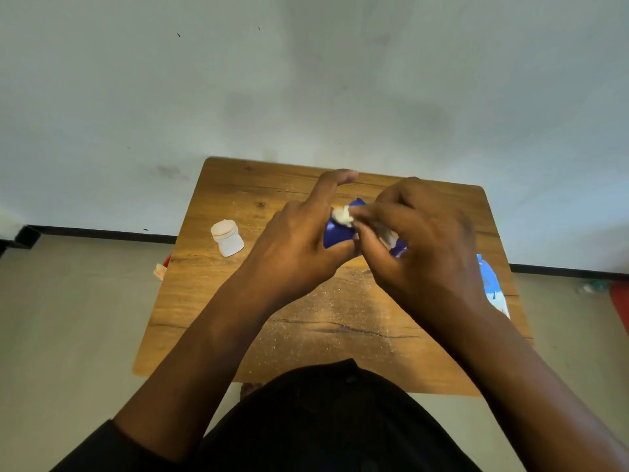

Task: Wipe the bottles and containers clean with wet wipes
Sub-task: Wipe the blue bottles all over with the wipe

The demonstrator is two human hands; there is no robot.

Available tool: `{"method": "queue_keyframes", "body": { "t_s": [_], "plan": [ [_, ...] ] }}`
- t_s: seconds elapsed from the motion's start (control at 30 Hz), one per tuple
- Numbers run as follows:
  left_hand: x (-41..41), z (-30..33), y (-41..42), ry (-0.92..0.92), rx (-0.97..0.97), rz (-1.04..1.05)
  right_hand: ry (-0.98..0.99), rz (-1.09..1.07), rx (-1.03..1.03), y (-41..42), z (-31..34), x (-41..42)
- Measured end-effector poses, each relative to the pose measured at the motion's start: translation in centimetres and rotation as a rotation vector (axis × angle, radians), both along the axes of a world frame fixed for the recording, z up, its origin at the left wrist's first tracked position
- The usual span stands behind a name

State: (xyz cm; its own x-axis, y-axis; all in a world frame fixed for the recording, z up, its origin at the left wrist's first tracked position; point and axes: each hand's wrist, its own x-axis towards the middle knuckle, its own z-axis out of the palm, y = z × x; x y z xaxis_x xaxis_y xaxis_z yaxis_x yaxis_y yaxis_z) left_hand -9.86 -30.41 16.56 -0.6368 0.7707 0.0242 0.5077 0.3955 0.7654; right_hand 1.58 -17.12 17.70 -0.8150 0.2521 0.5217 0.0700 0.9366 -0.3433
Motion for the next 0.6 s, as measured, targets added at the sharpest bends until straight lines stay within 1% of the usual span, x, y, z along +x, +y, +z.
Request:
{"method": "queue_keyframes", "body": {
  "t_s": [0.1,0.17,0.2,0.3,0.37,0.43,0.6],
  "plan": [
    [0.2,0.0,0.7,0.125,-0.074,-0.023,-0.072,-0.117,-0.053,-0.9,0.9,-1.3],
    [0.2,-0.1,0.8,0.115,-0.071,-0.020,-0.121,-0.132,-0.026,-1.7,0.9,-2.0],
    [0.1,-0.3,0.8,0.079,-0.045,-0.002,-0.110,-0.114,-0.009,-2.1,0.7,-2.1],
    [-0.2,-0.4,0.4,-0.070,0.061,0.083,0.022,-0.031,-0.015,-2.0,-0.5,-1.2],
    [-0.3,-0.1,0.3,-0.144,0.128,0.104,0.118,0.005,-0.082,-1.3,-1.2,-0.3],
    [-0.2,0.0,0.4,-0.203,0.182,0.091,0.166,-0.004,-0.159,-0.6,-1.3,0.1],
    [-0.1,0.4,0.5,-0.230,0.236,0.068,0.276,-0.070,-0.305,-0.6,-0.1,-0.9]
  ]
}}
